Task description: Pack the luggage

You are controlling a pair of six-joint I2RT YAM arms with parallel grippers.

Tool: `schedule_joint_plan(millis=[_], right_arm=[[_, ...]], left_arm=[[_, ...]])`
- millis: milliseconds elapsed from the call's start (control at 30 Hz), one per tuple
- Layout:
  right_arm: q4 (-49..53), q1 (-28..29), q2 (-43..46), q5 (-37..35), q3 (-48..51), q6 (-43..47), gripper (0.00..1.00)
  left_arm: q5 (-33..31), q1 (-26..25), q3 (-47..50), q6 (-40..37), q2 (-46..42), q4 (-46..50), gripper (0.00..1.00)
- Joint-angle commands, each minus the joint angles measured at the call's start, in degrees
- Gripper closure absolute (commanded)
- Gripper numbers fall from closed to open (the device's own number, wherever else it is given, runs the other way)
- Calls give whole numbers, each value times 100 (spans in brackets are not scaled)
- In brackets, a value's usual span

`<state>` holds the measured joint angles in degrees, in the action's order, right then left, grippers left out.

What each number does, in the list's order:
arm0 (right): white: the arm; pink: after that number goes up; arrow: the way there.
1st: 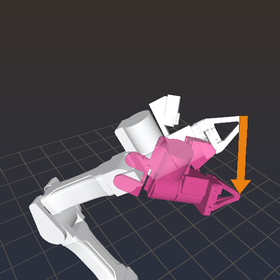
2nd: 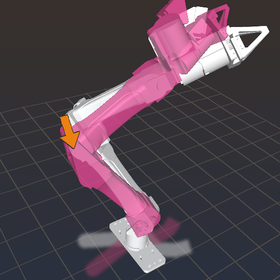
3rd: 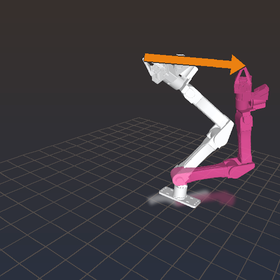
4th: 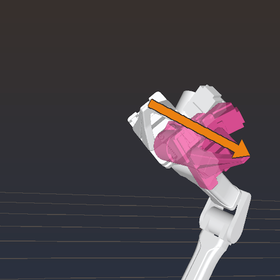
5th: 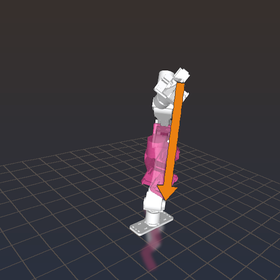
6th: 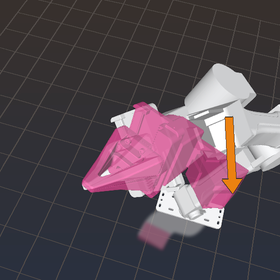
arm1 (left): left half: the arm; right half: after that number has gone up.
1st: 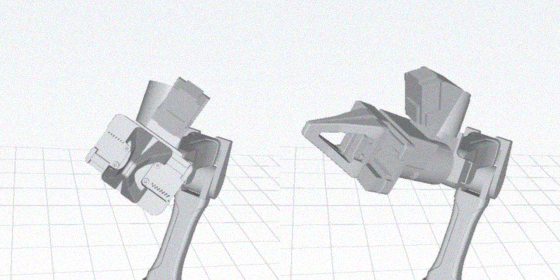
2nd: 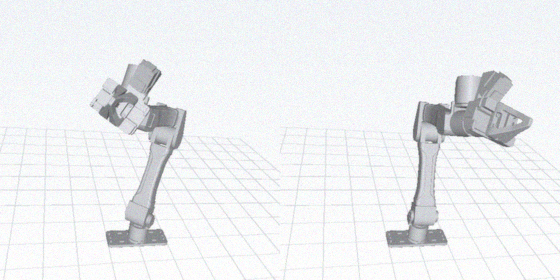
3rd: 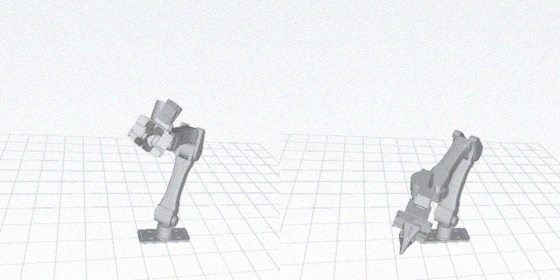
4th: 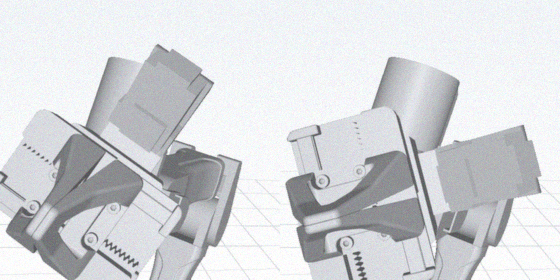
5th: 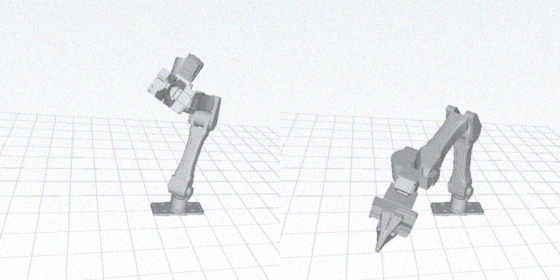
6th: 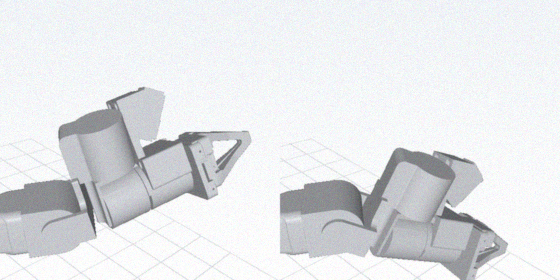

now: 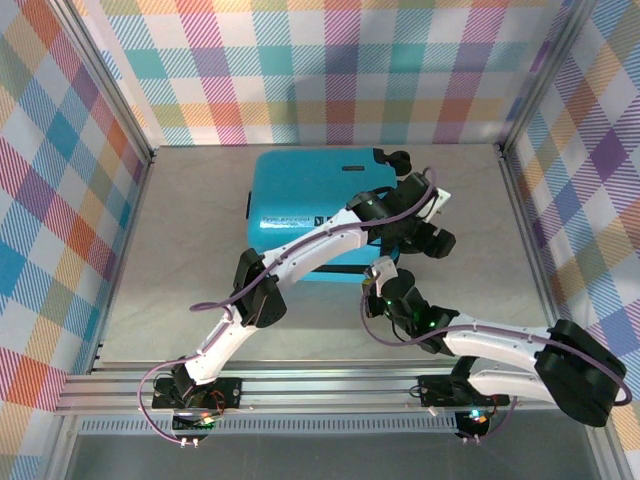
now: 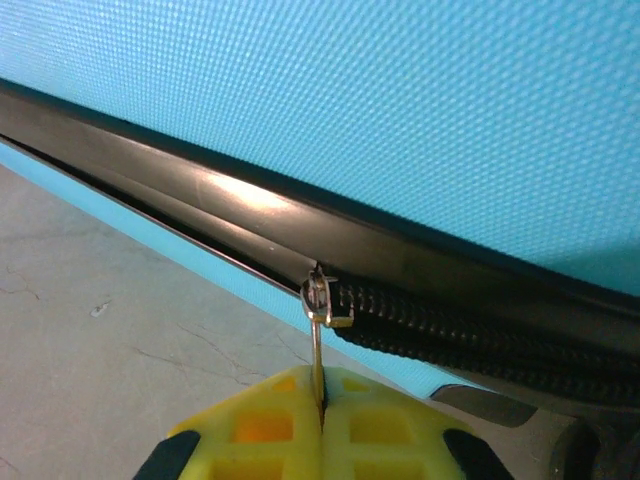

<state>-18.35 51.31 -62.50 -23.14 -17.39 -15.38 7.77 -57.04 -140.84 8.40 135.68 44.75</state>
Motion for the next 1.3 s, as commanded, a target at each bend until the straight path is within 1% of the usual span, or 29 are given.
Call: schedule_joint_plan(millis=[0, 133, 267, 367, 467, 533, 600, 667, 767, 867, 967, 1033, 1133, 1167, 1200, 1267], right_arm=[[498, -227, 391, -472, 112, -166, 100], [868, -358, 733, -572, 191, -473, 100], [1354, -367, 851, -838, 139, -948, 100], [1530, -367, 825, -983, 164, -1224, 100], [1419, -367, 805, -930, 237, -1288, 100], [1051, -344, 859, -662, 367, -1061, 100], [968, -332, 935, -572, 396, -951, 100], [1317, -332, 984, -784, 280, -1003, 100], [2005, -332, 994, -1261, 68, -1522, 100], [2758, -332, 970, -1622, -113, -2224, 100], [3125, -332, 994, -1811, -159, -2777, 100], [3094, -332, 970, -1821, -151, -2880, 100], [2806, -330, 869, -1782, -93, -2798, 100], [2688, -332, 833, -1597, -72, -2760, 100], [2646, -332, 797, -1574, -70, -2769, 100], [2526, -332, 702, -1498, -65, -2725, 100]], left_arm=[[-531, 157, 21, -32, -285, 649, 11], [-635, 290, 393, -50, -439, 487, 13], [-455, 469, 855, 68, -587, 213, 15], [-351, 565, 1143, 112, -703, -15, 17], [-311, 619, 1346, 89, -776, -248, 17], [-146, 657, 1514, 36, -827, -544, 17], [-49, 684, 1470, -75, -794, -696, 17], [-7, 718, 1196, -159, -676, -629, 17], [-2, 780, 779, -199, -487, -433, 18], [125, 862, 893, -147, -487, -508, 18], [227, 926, 1100, -113, -516, -644, 19], [279, 956, 1203, -97, -540, -732, 19], [339, 999, 1268, -102, -560, -783, 20], [335, 1021, 1310, -93, -603, -812, 21], [339, 1046, 1371, -93, -672, -862, 21], [199, 1126, 1474, -126, -883, -889, 20]])
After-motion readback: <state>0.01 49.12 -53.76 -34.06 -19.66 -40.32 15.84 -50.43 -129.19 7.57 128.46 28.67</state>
